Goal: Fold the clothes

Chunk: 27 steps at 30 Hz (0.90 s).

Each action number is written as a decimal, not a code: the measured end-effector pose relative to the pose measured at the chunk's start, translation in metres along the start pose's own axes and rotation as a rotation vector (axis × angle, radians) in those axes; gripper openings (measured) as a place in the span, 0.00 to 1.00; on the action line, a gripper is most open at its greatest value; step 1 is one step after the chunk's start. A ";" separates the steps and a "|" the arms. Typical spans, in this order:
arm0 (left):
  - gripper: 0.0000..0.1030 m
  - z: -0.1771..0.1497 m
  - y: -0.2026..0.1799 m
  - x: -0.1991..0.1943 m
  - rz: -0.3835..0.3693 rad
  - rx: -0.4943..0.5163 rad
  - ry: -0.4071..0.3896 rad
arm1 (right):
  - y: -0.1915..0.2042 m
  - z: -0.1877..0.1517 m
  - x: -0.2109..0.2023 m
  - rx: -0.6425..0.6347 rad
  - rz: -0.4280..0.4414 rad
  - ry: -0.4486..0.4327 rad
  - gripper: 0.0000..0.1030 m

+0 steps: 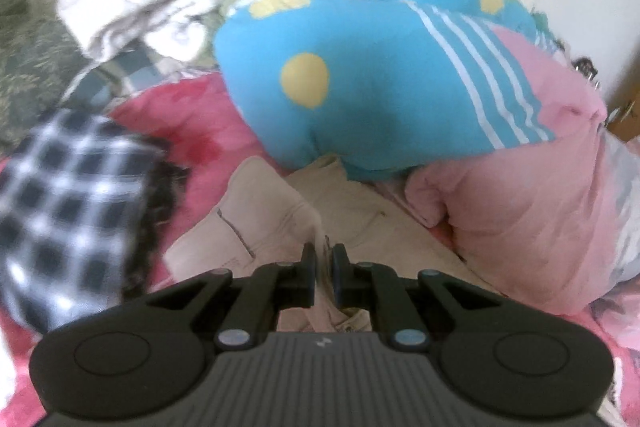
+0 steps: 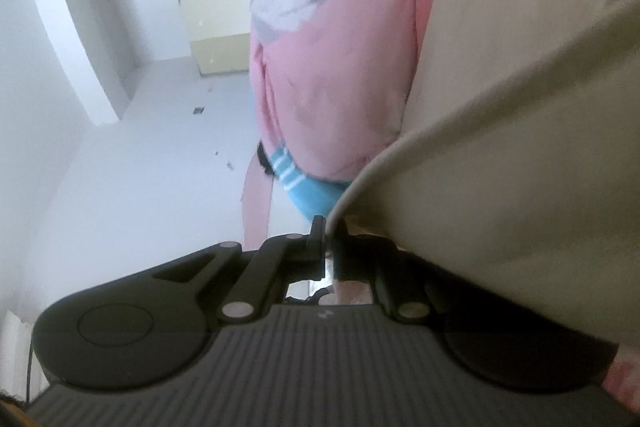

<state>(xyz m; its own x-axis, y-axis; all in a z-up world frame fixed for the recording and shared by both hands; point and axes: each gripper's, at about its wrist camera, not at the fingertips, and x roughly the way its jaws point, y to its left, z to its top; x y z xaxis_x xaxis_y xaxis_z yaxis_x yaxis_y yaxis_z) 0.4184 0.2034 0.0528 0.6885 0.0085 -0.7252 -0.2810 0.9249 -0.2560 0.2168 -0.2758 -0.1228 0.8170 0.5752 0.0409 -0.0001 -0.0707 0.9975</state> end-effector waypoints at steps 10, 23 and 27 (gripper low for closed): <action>0.44 -0.004 -0.020 0.078 -0.037 -0.039 0.051 | -0.057 0.043 0.039 0.128 -0.028 -0.080 0.02; 0.50 -0.003 0.029 -0.039 -0.131 -0.250 -0.049 | -0.075 0.053 0.042 0.092 0.071 0.013 0.41; 0.52 -0.016 0.043 -0.112 -0.151 -0.221 -0.082 | -0.074 0.053 0.042 0.056 0.103 0.035 0.47</action>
<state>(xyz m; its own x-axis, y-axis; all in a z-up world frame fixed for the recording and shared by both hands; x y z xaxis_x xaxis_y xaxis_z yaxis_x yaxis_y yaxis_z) 0.3190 0.2361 0.1127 0.7828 -0.0844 -0.6165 -0.3038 0.8129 -0.4970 0.2813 -0.2892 -0.1984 0.7935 0.5908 0.1458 -0.0502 -0.1753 0.9832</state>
